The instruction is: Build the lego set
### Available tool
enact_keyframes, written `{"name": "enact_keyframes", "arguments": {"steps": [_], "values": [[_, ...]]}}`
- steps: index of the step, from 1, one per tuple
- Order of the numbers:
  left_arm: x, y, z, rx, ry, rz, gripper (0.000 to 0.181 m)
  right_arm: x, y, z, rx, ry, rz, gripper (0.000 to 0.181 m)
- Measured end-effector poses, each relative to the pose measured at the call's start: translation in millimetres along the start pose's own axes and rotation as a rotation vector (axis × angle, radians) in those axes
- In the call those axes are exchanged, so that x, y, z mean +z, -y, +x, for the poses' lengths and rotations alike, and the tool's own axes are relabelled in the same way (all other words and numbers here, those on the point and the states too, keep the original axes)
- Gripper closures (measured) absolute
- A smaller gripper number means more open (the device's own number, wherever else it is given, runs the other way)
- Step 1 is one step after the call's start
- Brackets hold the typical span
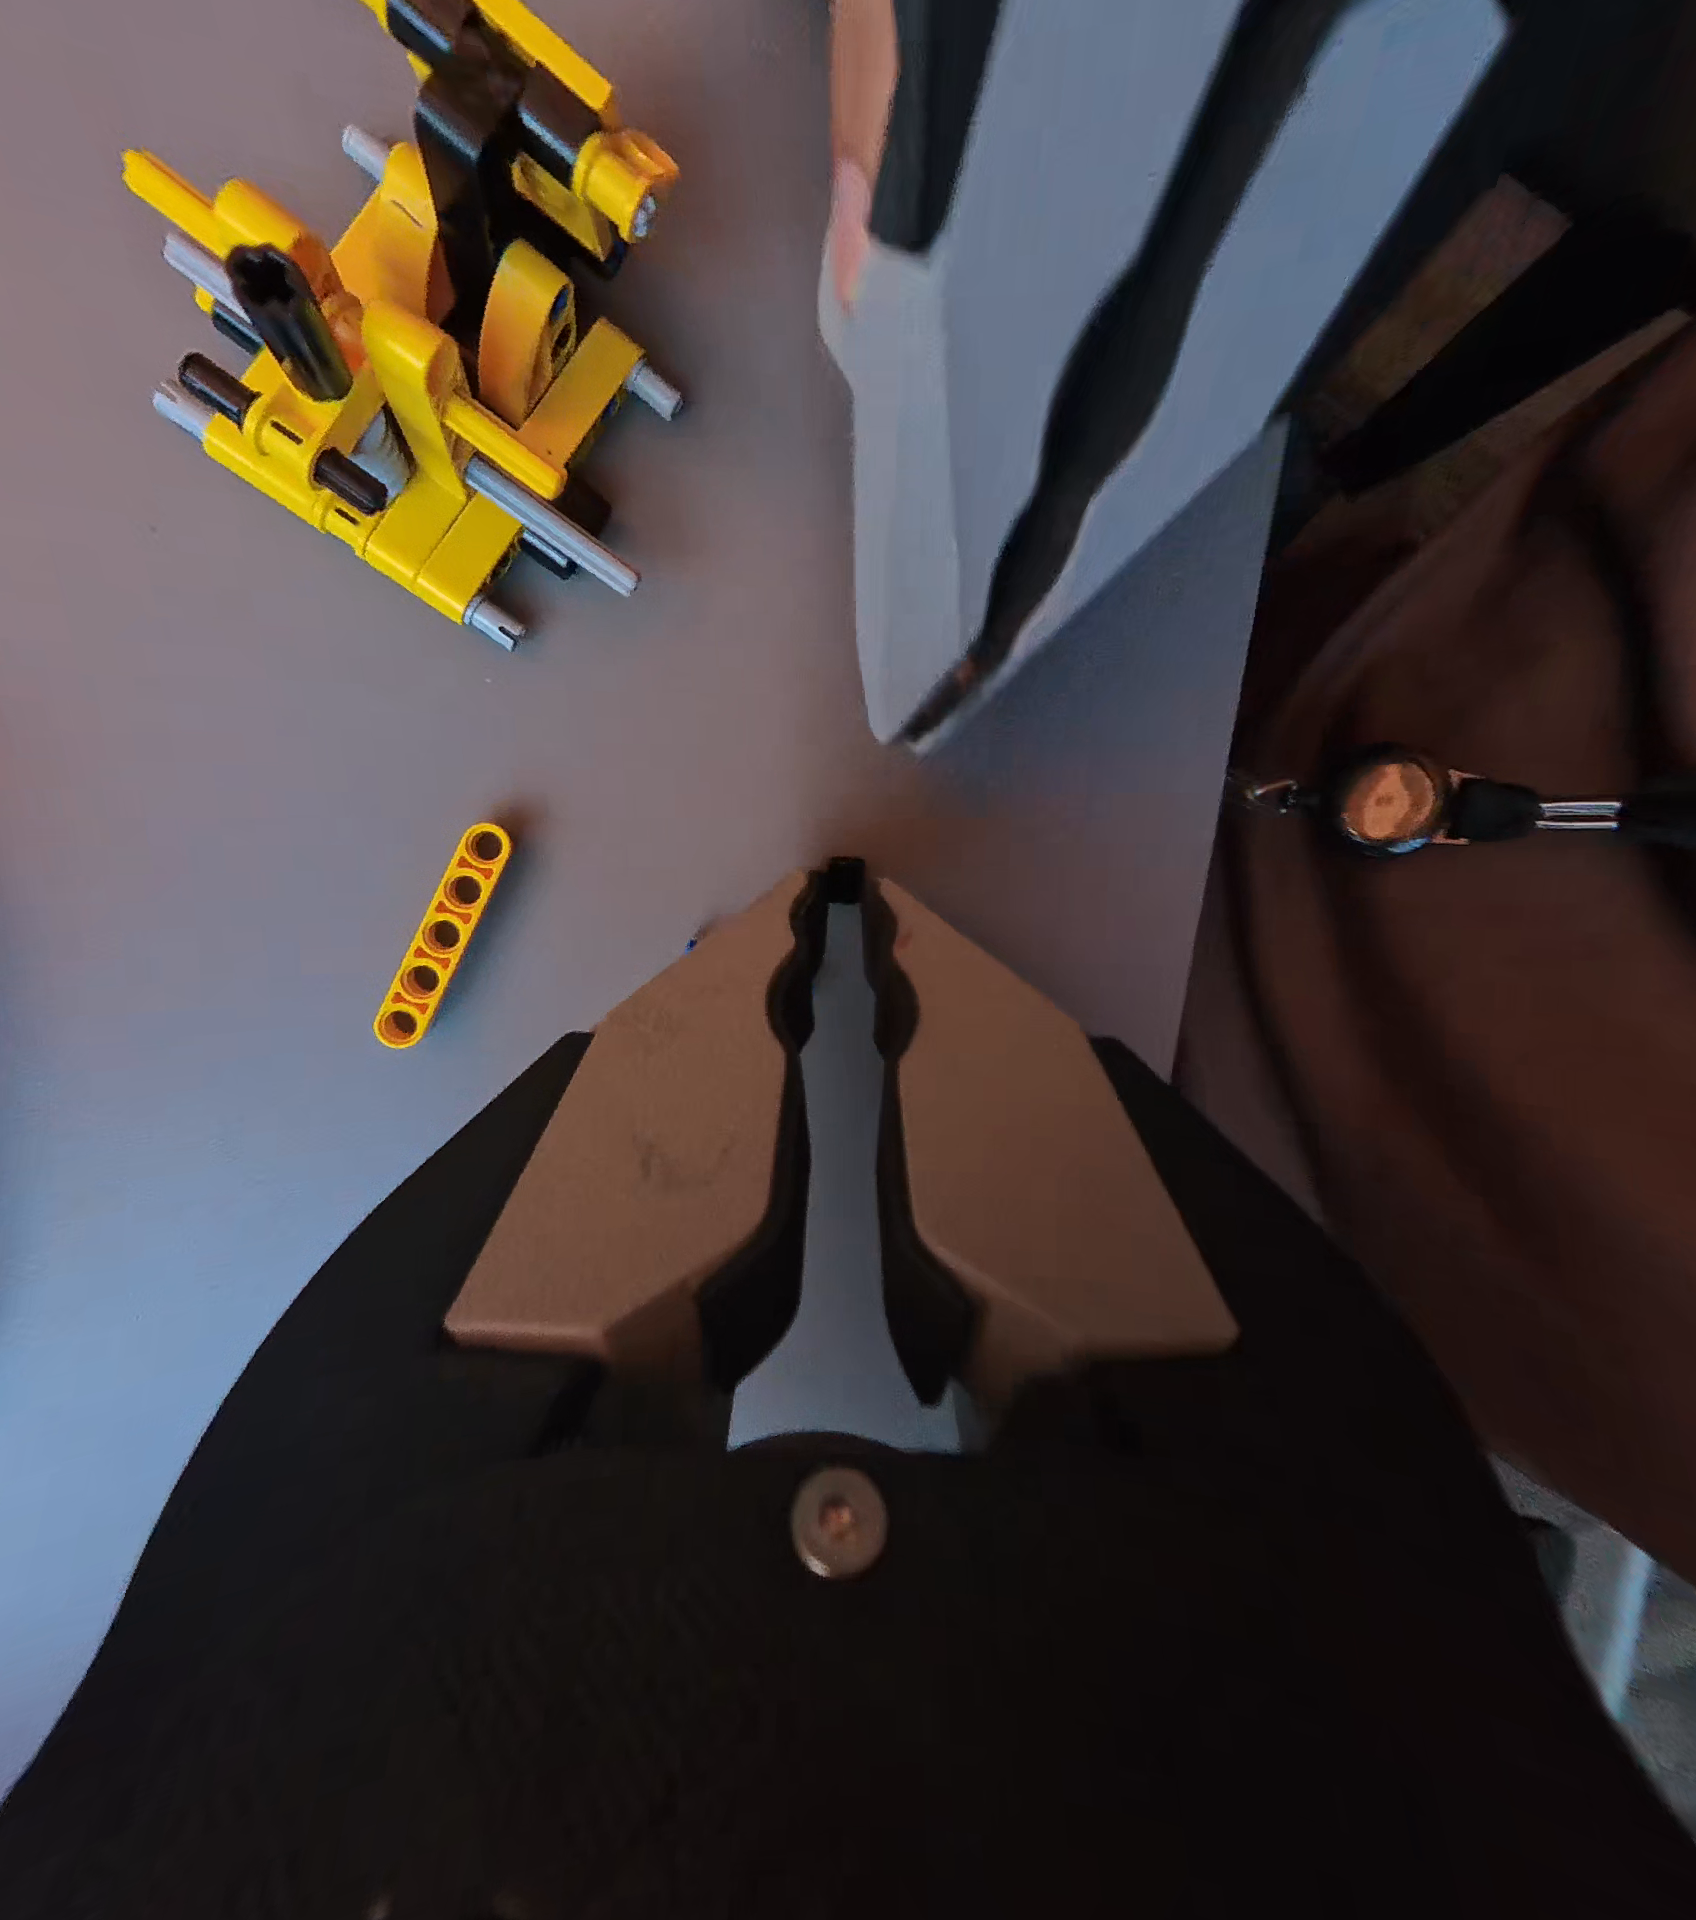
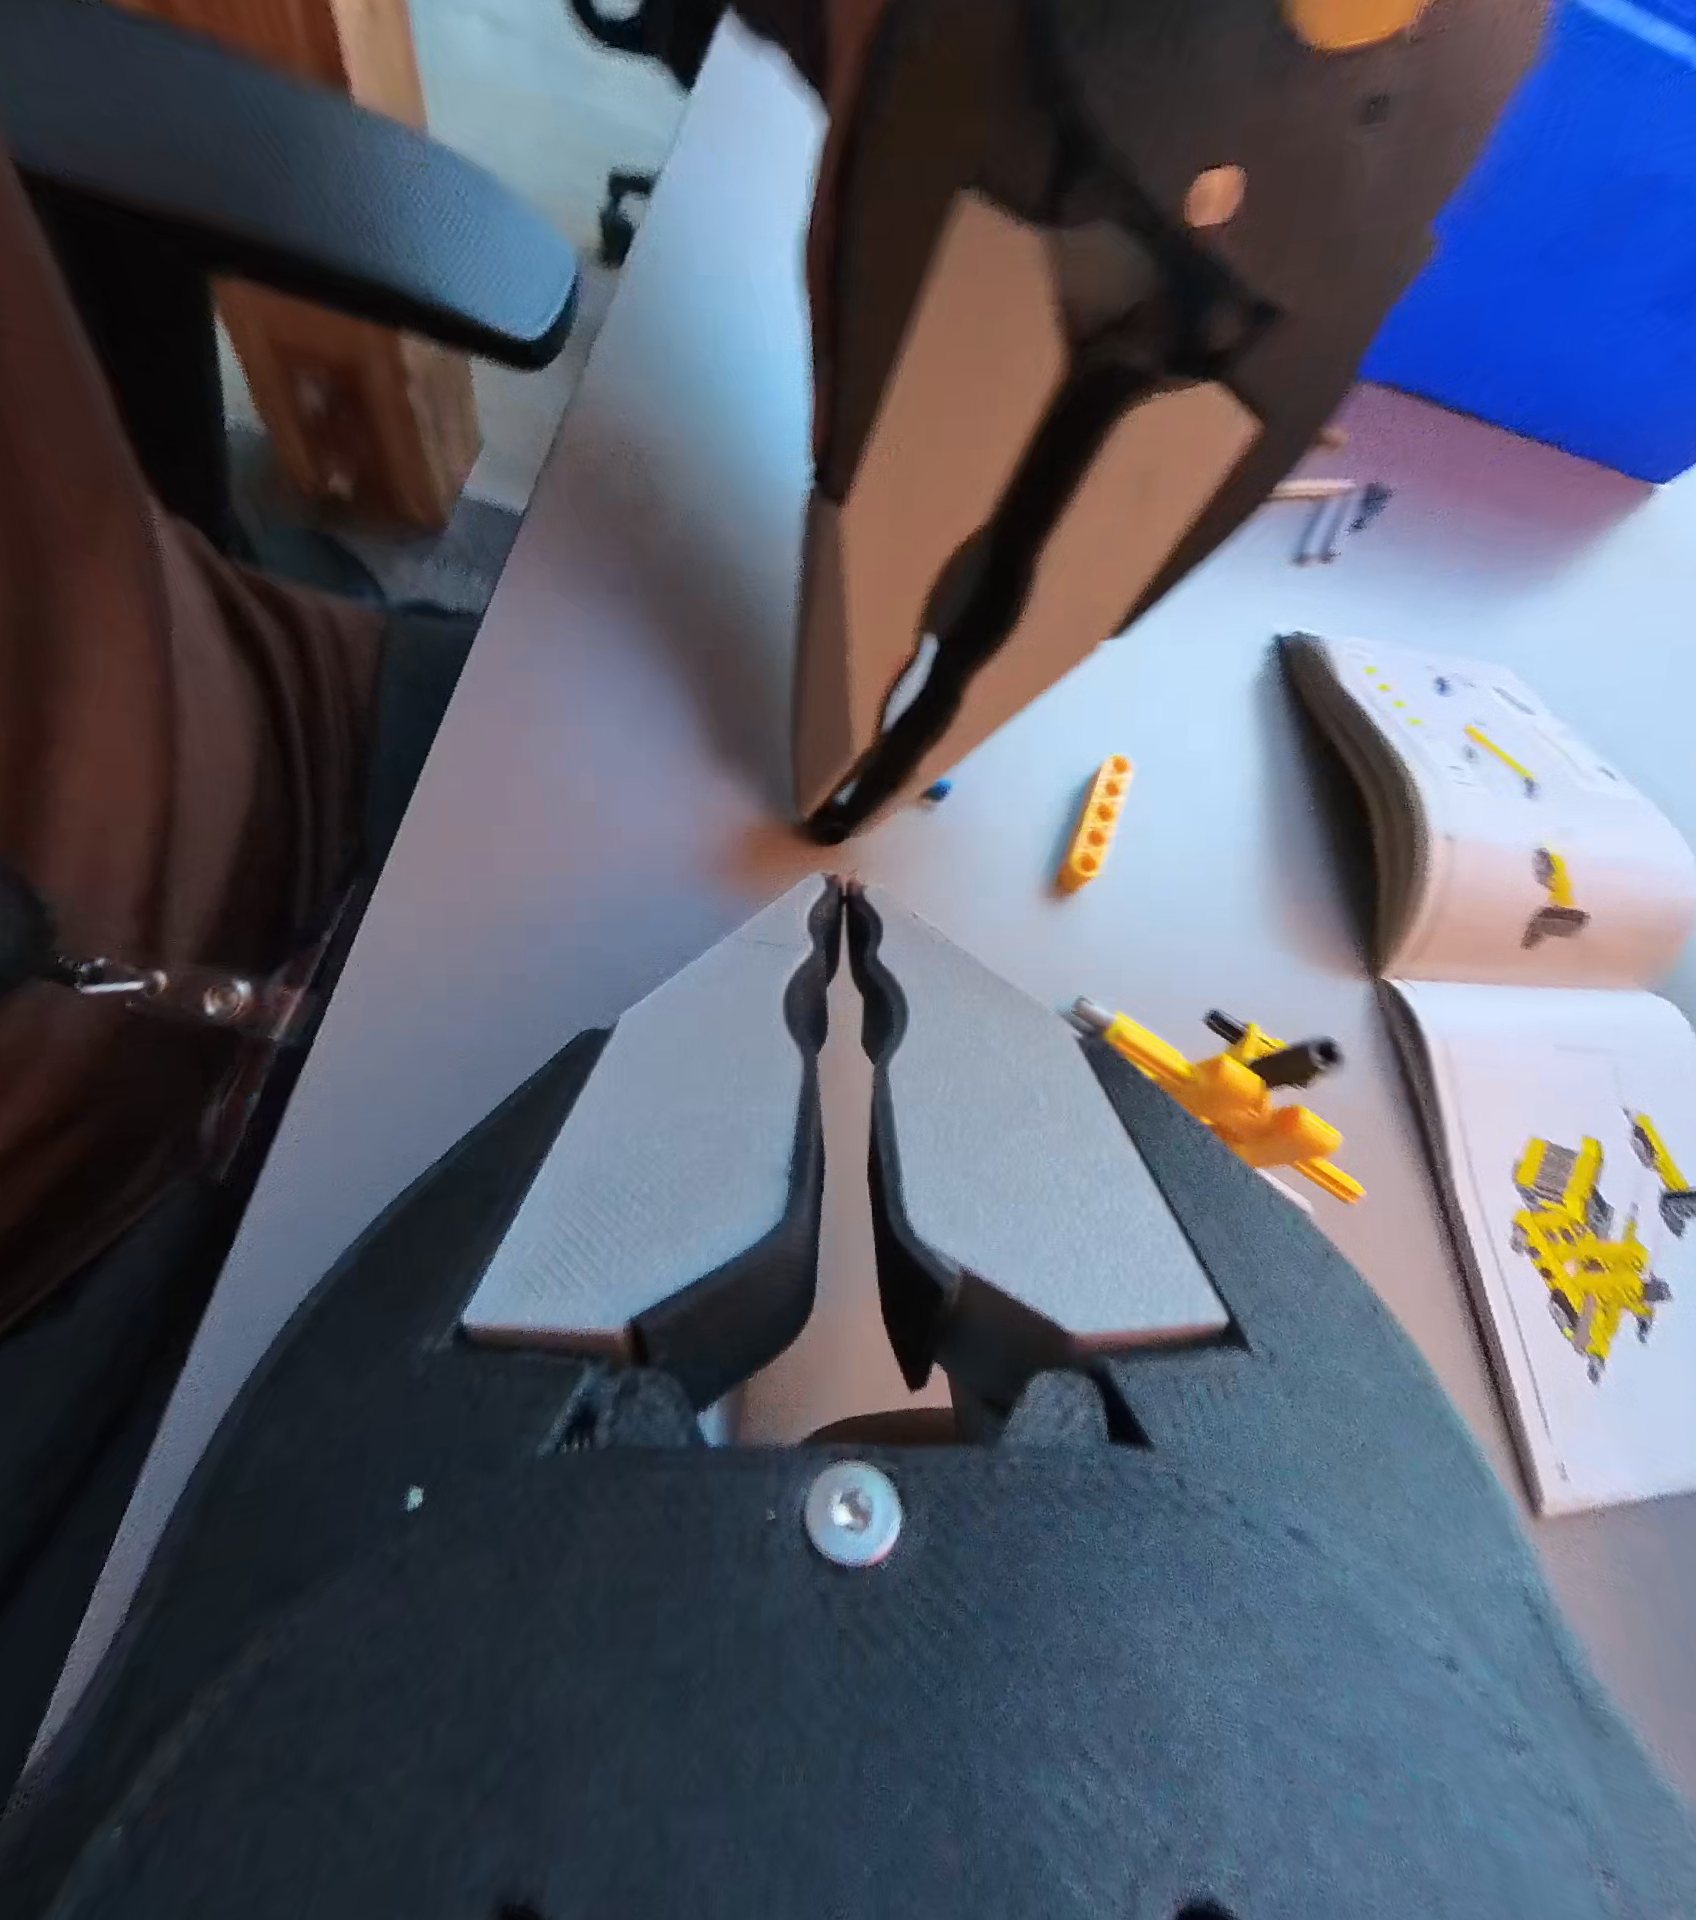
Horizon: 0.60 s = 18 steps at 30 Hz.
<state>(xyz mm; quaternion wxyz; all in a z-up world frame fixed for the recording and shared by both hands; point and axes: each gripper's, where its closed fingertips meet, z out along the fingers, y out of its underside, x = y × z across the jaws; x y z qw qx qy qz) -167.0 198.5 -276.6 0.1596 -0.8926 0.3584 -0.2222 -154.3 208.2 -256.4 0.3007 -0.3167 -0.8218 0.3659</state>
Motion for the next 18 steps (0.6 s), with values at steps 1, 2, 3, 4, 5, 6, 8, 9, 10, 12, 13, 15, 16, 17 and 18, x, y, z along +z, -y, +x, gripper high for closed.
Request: {"name": "enact_keyframes", "arguments": {"steps": [1, 2, 3, 4, 5, 6, 8, 9, 10, 12, 13, 15, 16, 17, 18], "values": [[0, 0, 0, 0.015, 0.013, 0.014, 0.177, -4, 2, 5, 0.025, -0.021, 0.026, 0.181], [-1, -1, 0, 0.024, 0.024, 0.028, 0.177, -6, 4, 9, 0.049, -0.037, 0.045, 0.181], [-1, -1, 1, 0.034, 0.03, 0.045, 0.177, -8, 4, 12, 0.069, -0.046, 0.055, 0.181], [-1, -2, 2, 0.041, 0.03, 0.061, 0.177, -10, 4, 15, 0.087, -0.056, 0.063, 0.18], [-2, -3, 2, 0.046, 0.032, 0.073, 0.177, -12, 5, 18, 0.1, -0.066, 0.075, 0.18], [-3, -5, 1, 0.053, 0.043, 0.083, 0.177, -14, 7, 20, 0.112, -0.075, 0.091, 0.18], [-12, -6, 0, 0.064, 0.066, 0.128, 0.177, -20, 9, 25, 0.151, -0.089, 0.13, 0.178], [-18, -7, 1, 0.062, 0.07, 0.157, 0.177, -23, 11, 28, 0.178, -0.092, 0.155, 0.177], [-24, -8, 2, 0.053, 0.078, 0.185, 0.177, -27, 12, 31, 0.207, -0.098, 0.182, 0.175], [-33, -13, 0, 0.039, 0.099, 0.234, 0.177, -34, 13, 38, 0.261, -0.104, 0.219, 0.172], [-35, -16, -1, 0.033, 0.11, 0.249, 0.177, -35, 12, 41, 0.281, -0.101, 0.225, 0.171], [-33, -21, -3, 0.026, 0.117, 0.258, 0.177, -34, 10, 42, 0.307, -0.09, 0.216, 0.166], [-29, -23, -4, 0.025, 0.116, 0.256, 0.177, -32, 9, 41, 0.31, -0.083, 0.202, 0.166], [-25, -24, -4, 0.028, 0.116, 0.247, 0.177, -30, 8, 39, 0.309, -0.076, 0.185, 0.164], [-20, -26, -5, 0.038, 0.122, 0.23, 0.177, -27, 7, 37, 0.308, -0.071, 0.168, 0.164]]}}
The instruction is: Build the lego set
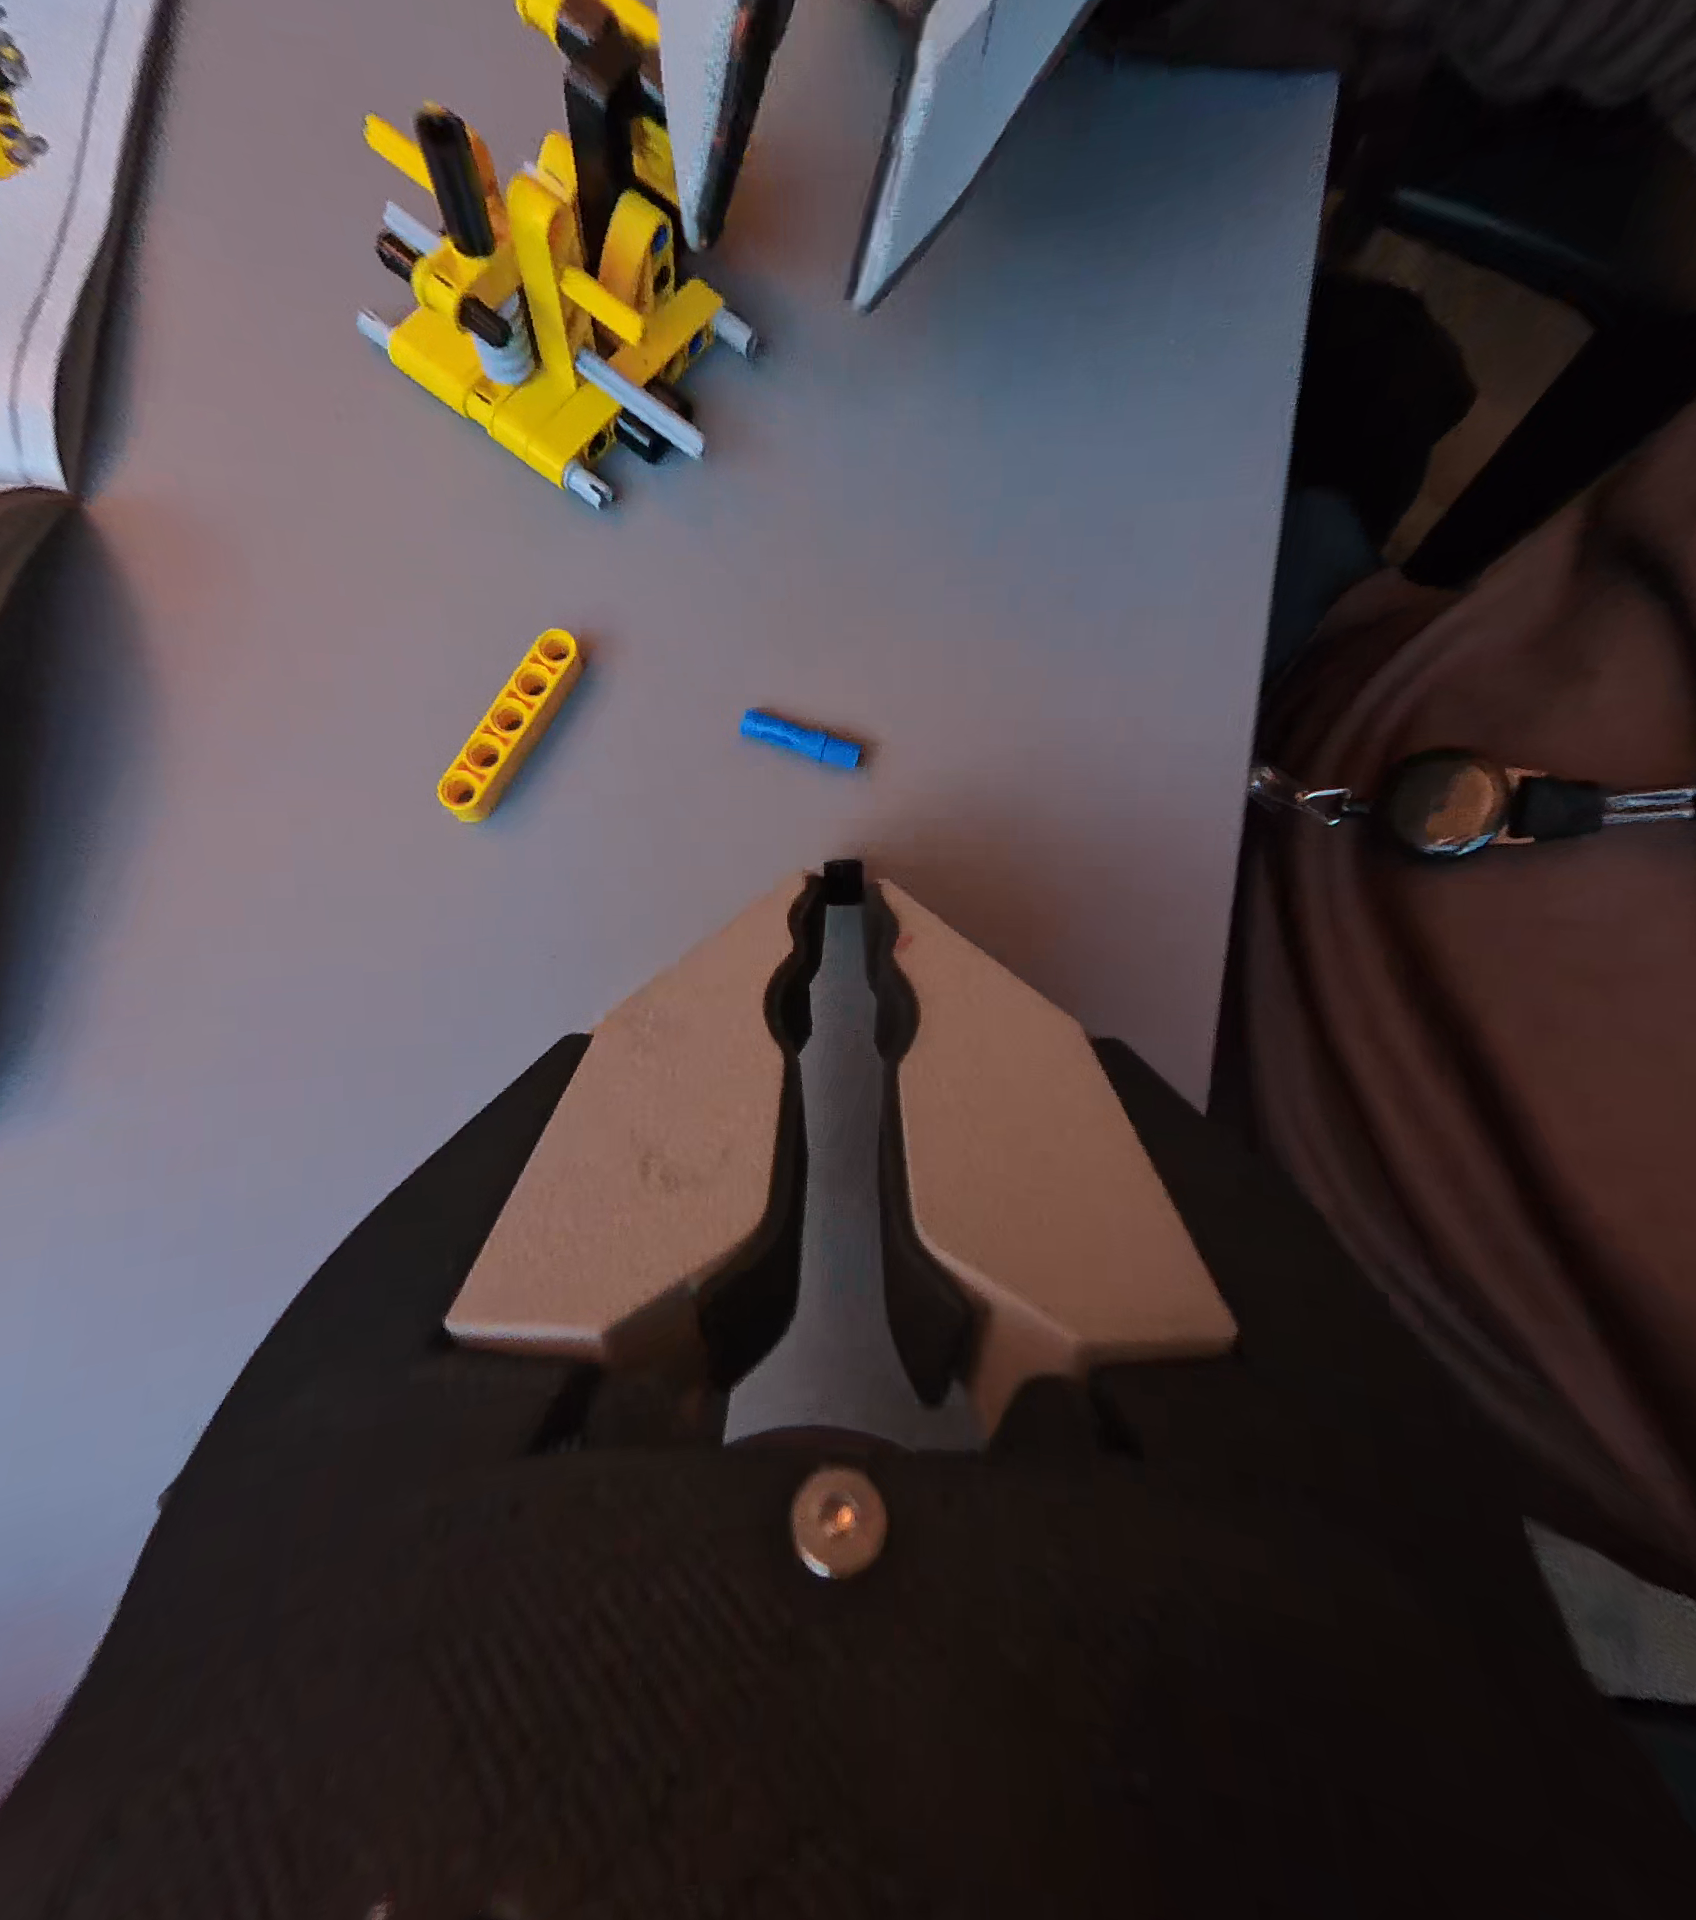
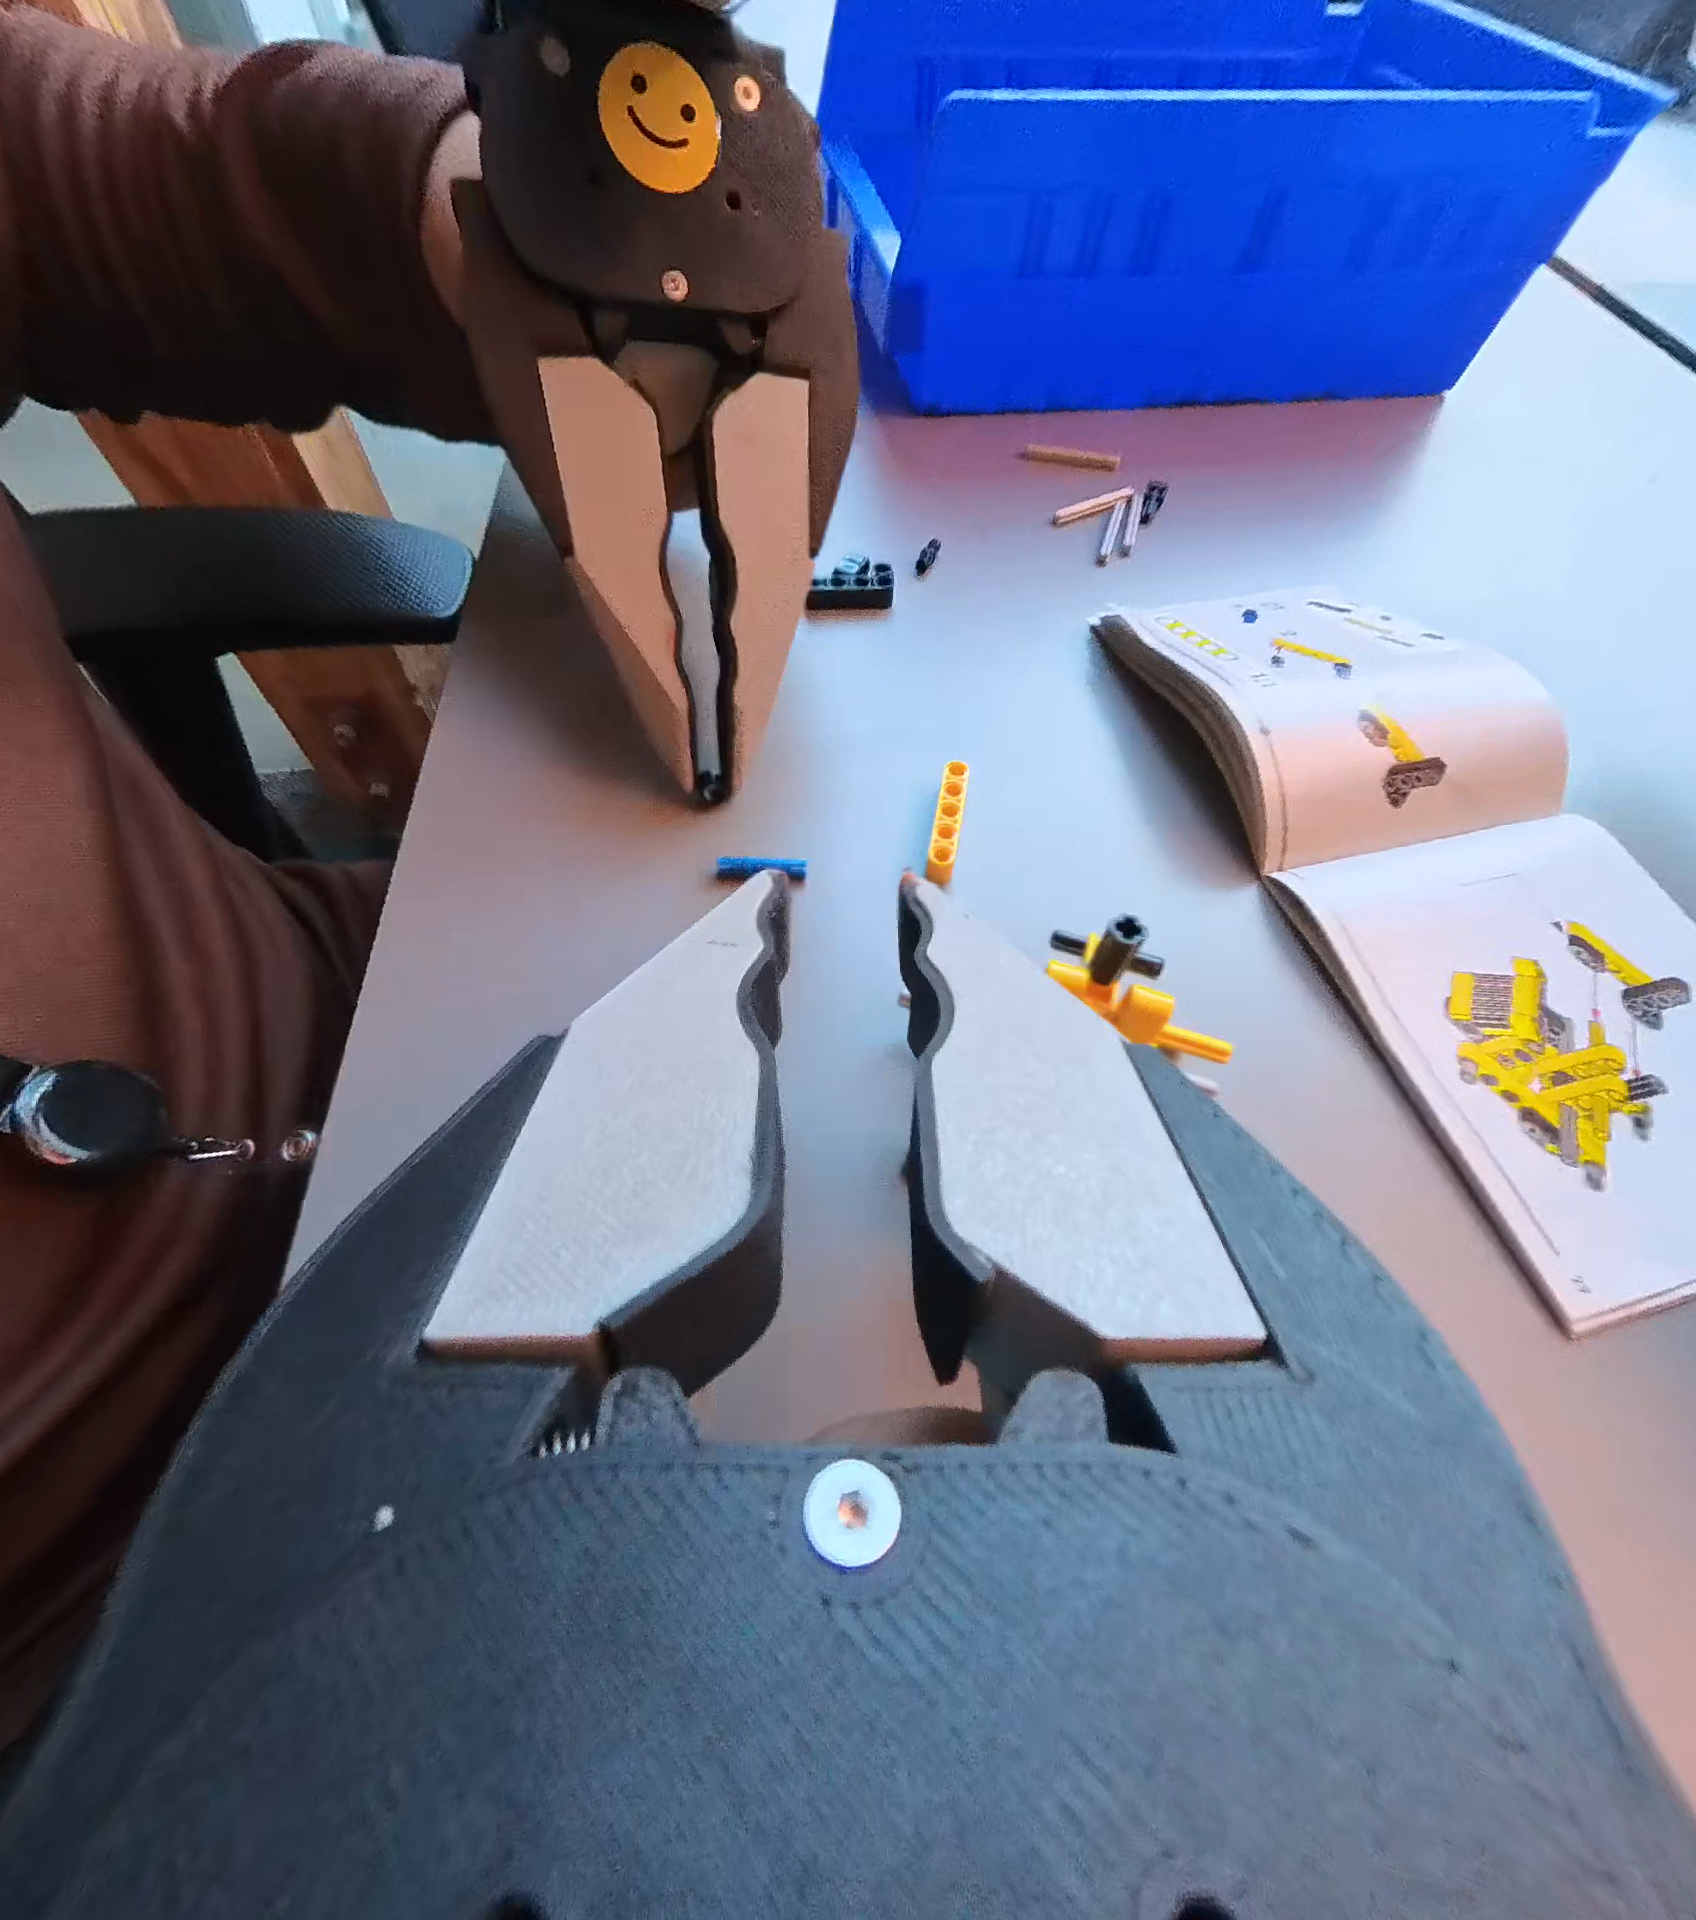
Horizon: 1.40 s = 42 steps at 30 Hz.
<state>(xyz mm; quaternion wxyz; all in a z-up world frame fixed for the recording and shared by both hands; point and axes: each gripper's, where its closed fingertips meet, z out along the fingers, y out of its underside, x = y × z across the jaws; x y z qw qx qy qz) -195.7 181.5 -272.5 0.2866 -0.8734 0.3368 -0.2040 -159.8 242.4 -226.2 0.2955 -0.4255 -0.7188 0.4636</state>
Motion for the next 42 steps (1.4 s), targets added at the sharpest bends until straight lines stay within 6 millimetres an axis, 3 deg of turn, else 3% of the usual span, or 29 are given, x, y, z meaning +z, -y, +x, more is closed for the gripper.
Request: {"name": "enact_keyframes", "arguments": {"steps": [5, 11, 17, 22, 33, 38, 42], "values": [[6, 3, 2, 0.045, -0.004, -0.001, 0.171, 14, -4, -15, -0.012, -0.034, -0.067, 0.163], [6, 4, 0, 0.05, -0.016, 0.052, 0.166, 31, -22, -18, -0.038, -0.091, -0.226, 0.162], [3, -1, -2, 0.057, -0.019, 0.099, 0.177, 48, -18, -38, -0.072, -0.053, -0.248, 0.166], [2, 2, 1, 0.077, -0.028, 0.108, 0.171, 58, -18, -40, -0.095, -0.067, -0.275, 0.168], [11, 6, 6, 0.172, -0.025, 0.084, 0.181, 68, -25, -41, -0.118, -0.056, -0.337, 0.176], [12, 6, 6, 0.178, -0.026, 0.084, 0.181, 67, -24, -40, -0.056, -0.033, -0.334, 0.176], [9, 6, 5, 0.242, 0.033, 0.1, 0.173, 66, -15, -41, 0.165, 0.05, -0.282, 0.177]]}}
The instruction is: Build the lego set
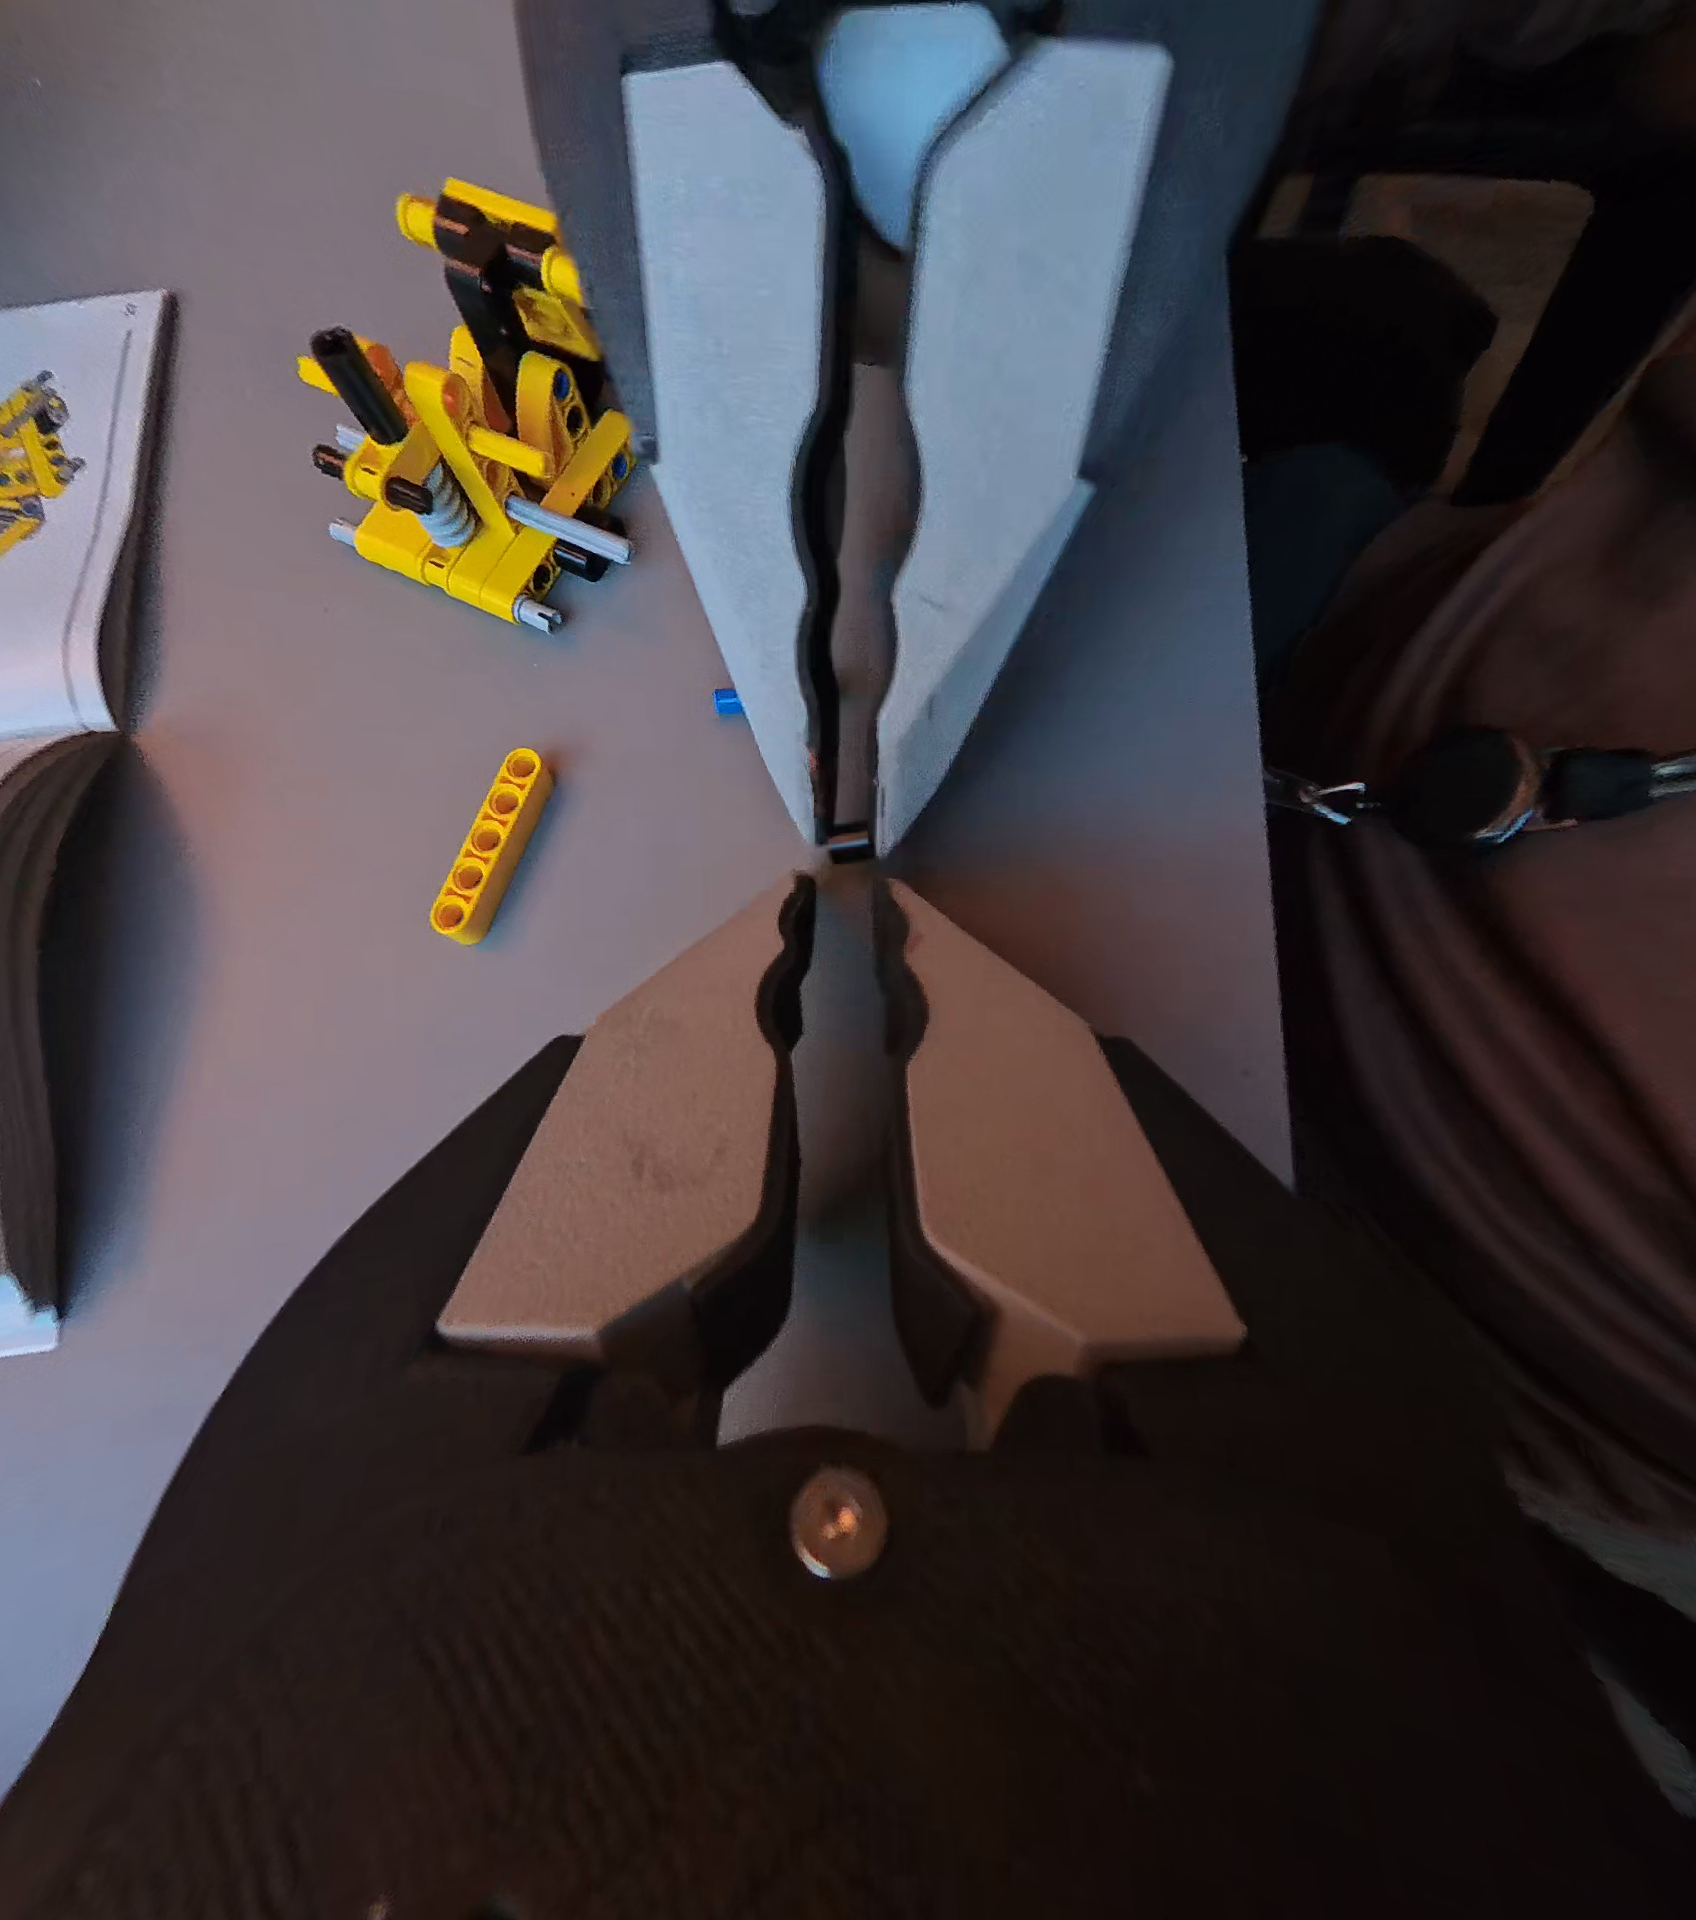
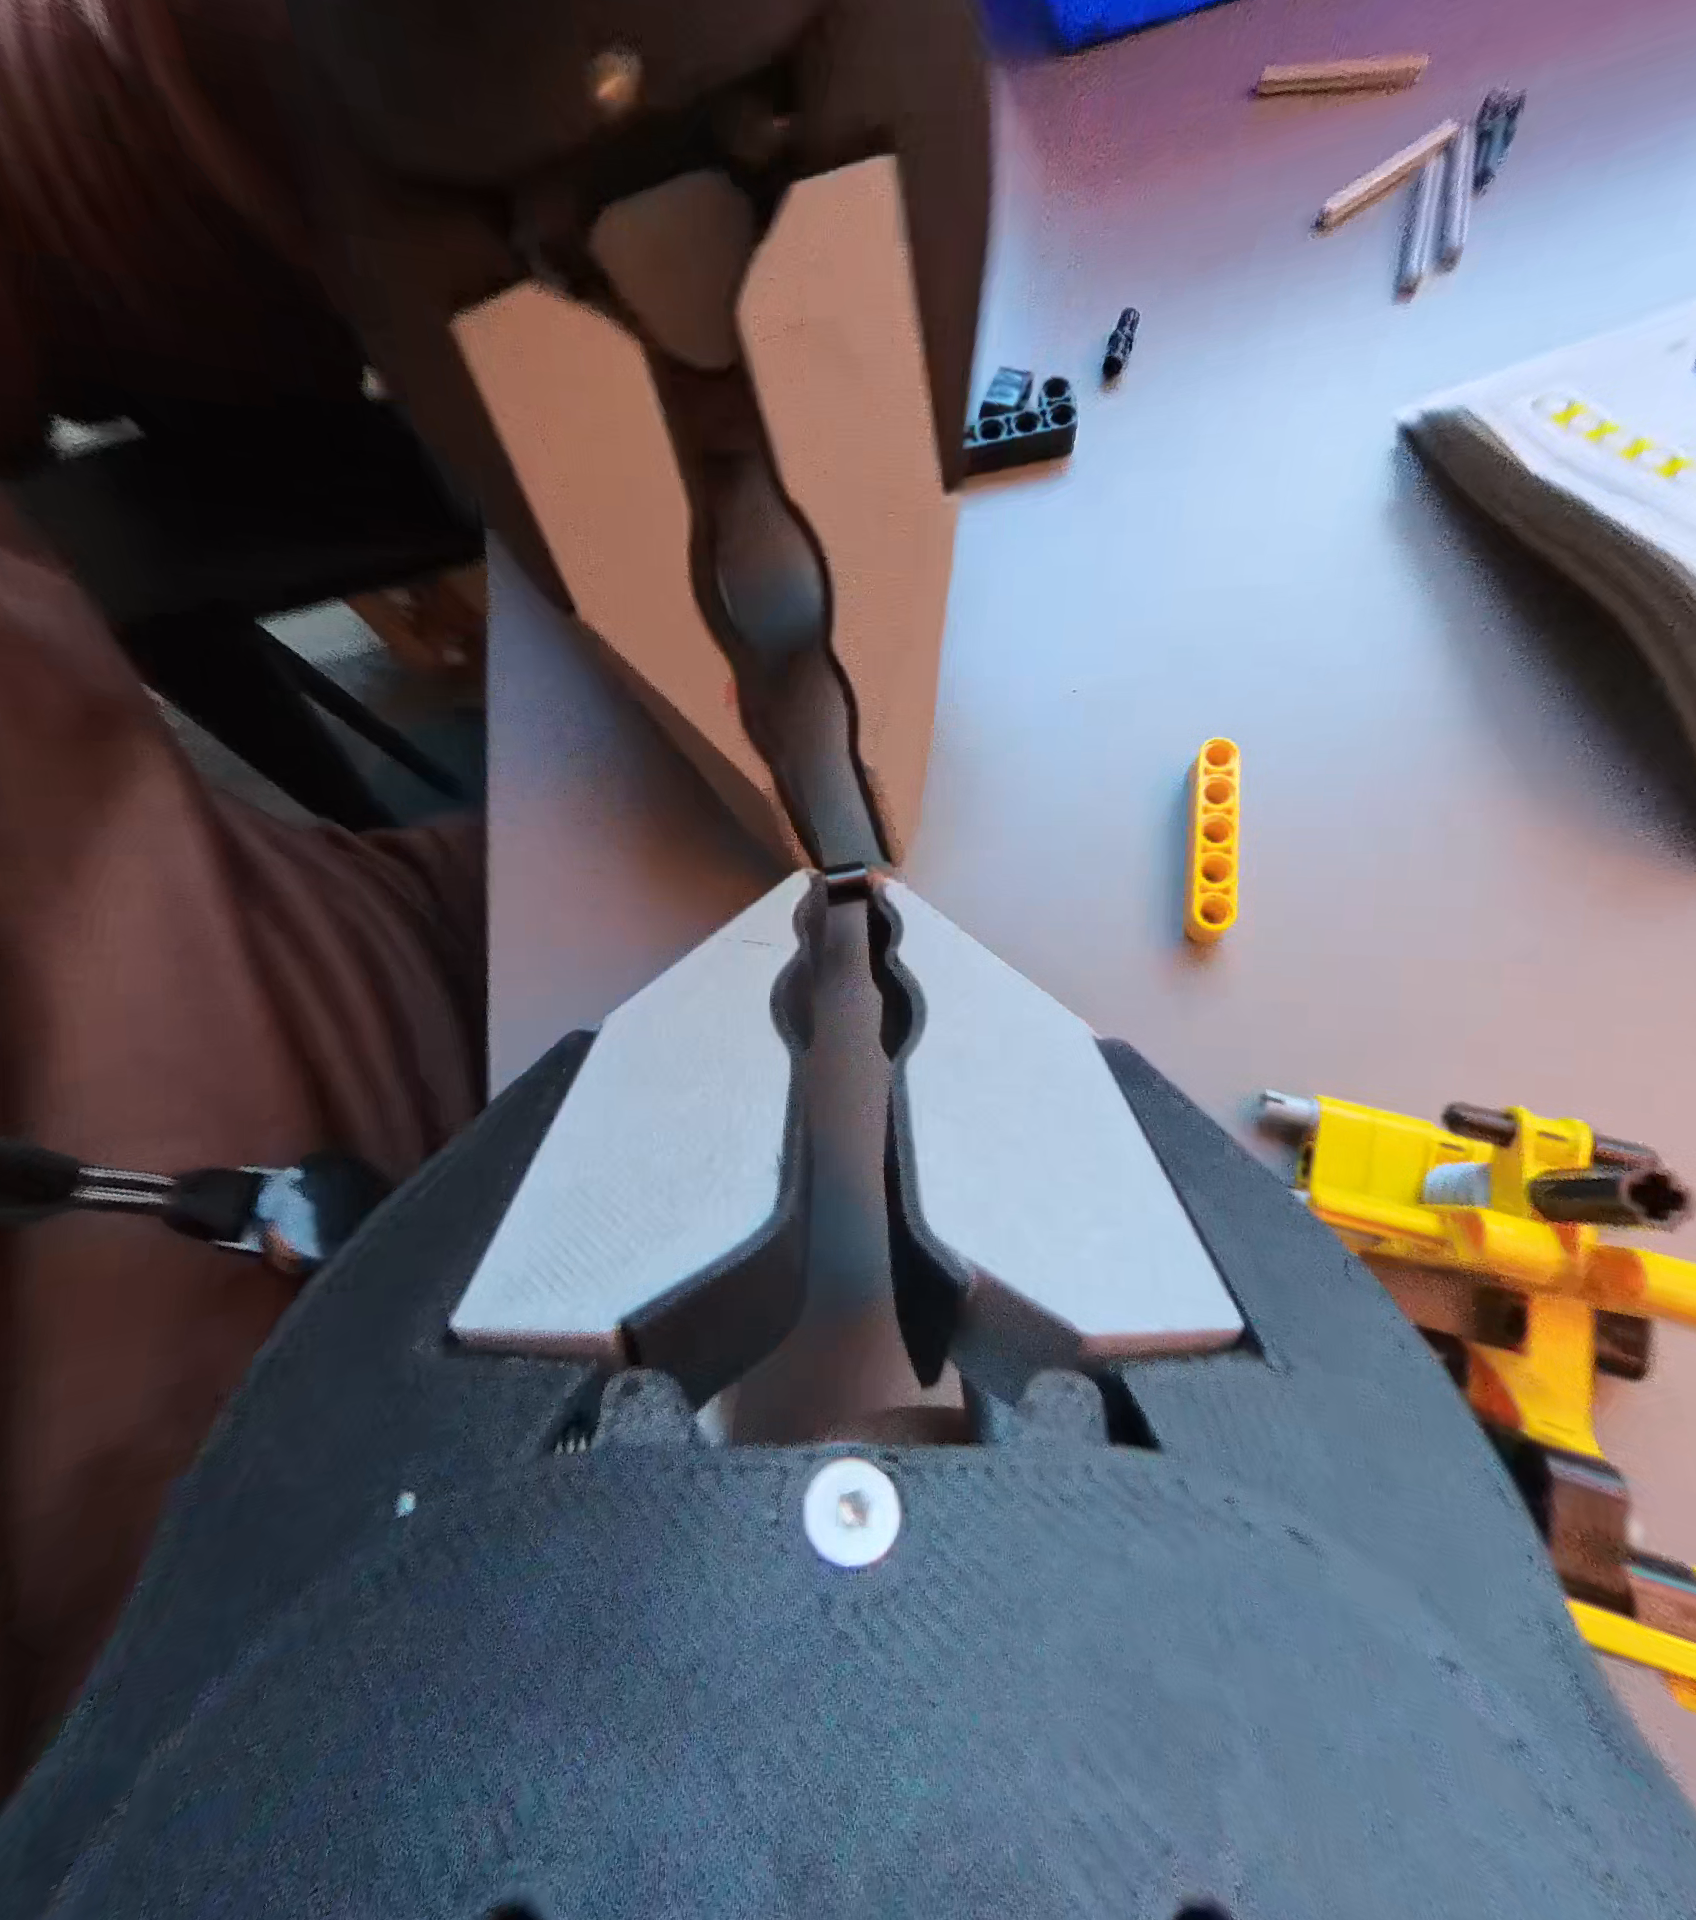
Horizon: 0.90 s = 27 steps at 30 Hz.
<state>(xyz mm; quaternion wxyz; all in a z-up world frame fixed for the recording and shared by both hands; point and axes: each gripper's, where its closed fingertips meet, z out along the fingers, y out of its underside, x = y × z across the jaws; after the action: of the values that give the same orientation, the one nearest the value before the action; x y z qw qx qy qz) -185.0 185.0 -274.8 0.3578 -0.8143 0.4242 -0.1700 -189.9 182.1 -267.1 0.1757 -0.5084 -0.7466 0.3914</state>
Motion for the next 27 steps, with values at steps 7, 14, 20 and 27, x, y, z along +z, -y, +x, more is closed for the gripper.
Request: {"name": "enact_keyframes", "arguments": {"steps": [7, 14, 20, 27], "values": [[-23, 6, -10, 0.289, 0.322, 0.11, 0.169, -5, 23, -6, 0.283, 0.159, 0.094, 0.177], [-45, 22, -16, 0.216, 0.323, 0.287, 0.165, -10, 36, -2, 0.526, 0.275, 0.156, 0.177], [-54, 27, -18, 0.22, 0.357, 0.342, 0.166, -12, 45, 1, 0.632, 0.317, 0.217, 0.177], [-49, 23, -20, 0.191, 0.325, 0.303, 0.162, -12, 52, 1, 0.783, 0.416, 0.251, 0.177]]}}
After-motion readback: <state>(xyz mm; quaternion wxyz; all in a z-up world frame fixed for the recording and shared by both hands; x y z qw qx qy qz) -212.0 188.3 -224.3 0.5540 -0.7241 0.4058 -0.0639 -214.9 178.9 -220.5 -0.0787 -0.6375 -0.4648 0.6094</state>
